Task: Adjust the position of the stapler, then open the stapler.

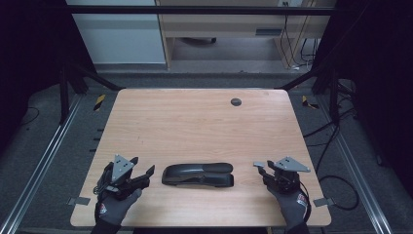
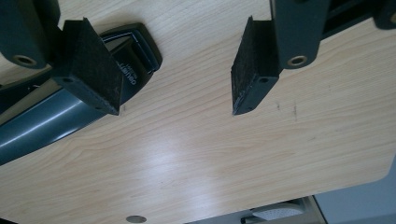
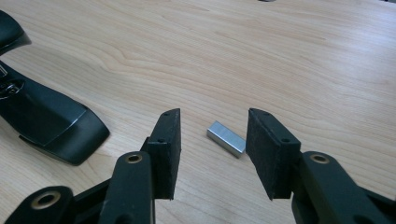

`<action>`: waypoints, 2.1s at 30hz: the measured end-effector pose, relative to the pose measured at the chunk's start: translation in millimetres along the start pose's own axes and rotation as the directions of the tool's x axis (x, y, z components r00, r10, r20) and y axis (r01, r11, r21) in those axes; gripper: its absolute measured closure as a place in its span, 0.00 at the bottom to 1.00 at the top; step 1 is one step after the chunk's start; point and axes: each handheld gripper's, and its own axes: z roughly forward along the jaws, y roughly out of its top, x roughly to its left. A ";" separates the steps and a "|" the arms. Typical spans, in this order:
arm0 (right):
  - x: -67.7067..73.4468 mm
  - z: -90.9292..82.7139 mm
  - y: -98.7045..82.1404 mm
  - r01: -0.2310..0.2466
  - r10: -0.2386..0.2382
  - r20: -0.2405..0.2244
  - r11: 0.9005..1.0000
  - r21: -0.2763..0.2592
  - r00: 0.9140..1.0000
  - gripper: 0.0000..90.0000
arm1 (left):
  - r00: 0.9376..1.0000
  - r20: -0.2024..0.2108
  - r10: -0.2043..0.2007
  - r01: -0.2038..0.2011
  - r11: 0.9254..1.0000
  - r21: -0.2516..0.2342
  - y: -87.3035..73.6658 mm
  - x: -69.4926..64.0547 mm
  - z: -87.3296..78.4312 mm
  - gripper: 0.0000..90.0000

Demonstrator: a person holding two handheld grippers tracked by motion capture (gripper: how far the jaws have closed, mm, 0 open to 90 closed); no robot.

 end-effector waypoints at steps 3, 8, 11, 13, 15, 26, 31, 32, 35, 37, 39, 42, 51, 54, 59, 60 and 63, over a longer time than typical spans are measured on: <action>-3.0 -1.6 -0.6 -0.006 0.006 0.009 1.000 -0.002 1.000 0.61 | 1.000 0.012 0.008 -0.008 1.000 0.005 2.9 -3.4 0.2 0.37; -5.7 -3.5 -1.2 -0.010 0.010 0.017 1.000 -0.006 1.000 0.61 | 0.999 0.026 0.034 -0.035 0.999 0.013 5.9 -8.4 -0.4 0.36; -6.9 -4.3 -1.7 -0.016 0.016 0.022 1.000 -0.003 1.000 0.61 | 0.998 0.036 0.049 -0.049 0.999 0.016 7.4 -11.0 -0.9 0.36; -7.8 -4.7 -2.2 -0.019 0.019 0.023 1.000 -0.005 1.000 0.61 | 0.998 0.040 0.058 -0.059 0.998 0.016 8.6 -12.9 -1.1 0.36; -8.1 -5.0 -2.8 -0.018 0.018 0.025 1.000 -0.006 1.000 0.61 | 0.997 0.045 0.069 -0.070 0.997 0.016 10.5 -14.7 -1.6 0.36; -6.6 -5.8 -3.1 -0.020 0.020 0.025 1.000 -0.002 0.999 0.62 | 0.987 0.074 0.144 -0.144 0.989 0.007 24.4 -30.2 -4.4 0.34; -7.7 -7.6 -4.0 -0.021 0.021 0.033 1.000 -0.013 0.999 0.62 | 0.980 0.095 0.175 -0.177 0.984 0.004 31.3 -40.1 -2.0 0.34; -7.9 -7.8 -4.0 -0.023 0.024 0.034 1.000 -0.014 0.999 0.62 | 0.978 0.100 0.183 -0.185 0.983 0.009 32.3 -41.2 -1.8 0.34; -7.9 -8.2 -4.0 -0.025 0.026 0.032 1.000 -0.013 0.999 0.62 | 0.975 0.107 0.194 -0.196 0.981 0.009 34.9 -44.9 -0.6 0.34; -7.8 -8.0 -3.9 -0.021 0.021 0.031 1.000 -0.013 0.999 0.62 | 0.973 0.109 0.203 -0.205 0.979 0.006 37.1 -47.0 -0.2 0.34; -7.7 -7.8 -3.9 -0.016 0.016 0.032 1.000 -0.013 0.999 0.63 | 0.972 0.109 0.209 -0.211 0.977 0.006 38.3 -47.8 -0.3 0.34; -7.8 -7.8 -3.9 -0.015 0.015 0.032 1.000 -0.012 0.999 0.63 | 0.968 0.111 0.224 -0.226 0.974 0.003 43.7 -50.9 -0.1 0.33; -8.0 -7.8 -3.9 -0.017 0.017 0.035 1.000 -0.009 0.999 0.64 | 0.958 0.130 0.257 -0.261 0.965 0.009 50.0 -59.0 0.9 0.33; -8.0 -8.0 -3.9 -0.021 0.021 0.035 1.000 -0.010 0.999 0.64 | 0.955 0.132 0.265 -0.269 0.963 0.010 51.2 -61.1 1.3 0.33; -8.0 -7.8 -3.9 -0.020 0.020 0.035 1.000 -0.009 0.999 0.64 | 0.945 0.141 0.295 -0.299 0.954 0.014 53.9 -66.3 1.9 0.33; -7.9 -7.8 -3.9 -0.020 0.020 0.035 1.000 -0.009 0.999 0.64 | 0.941 0.143 0.306 -0.311 0.950 0.017 54.6 -68.9 2.3 0.33; -7.9 -7.8 -3.9 -0.020 0.021 0.035 1.000 -0.009 0.999 0.64 | 0.937 0.145 0.318 -0.324 0.946 0.021 55.1 -71.8 2.8 0.33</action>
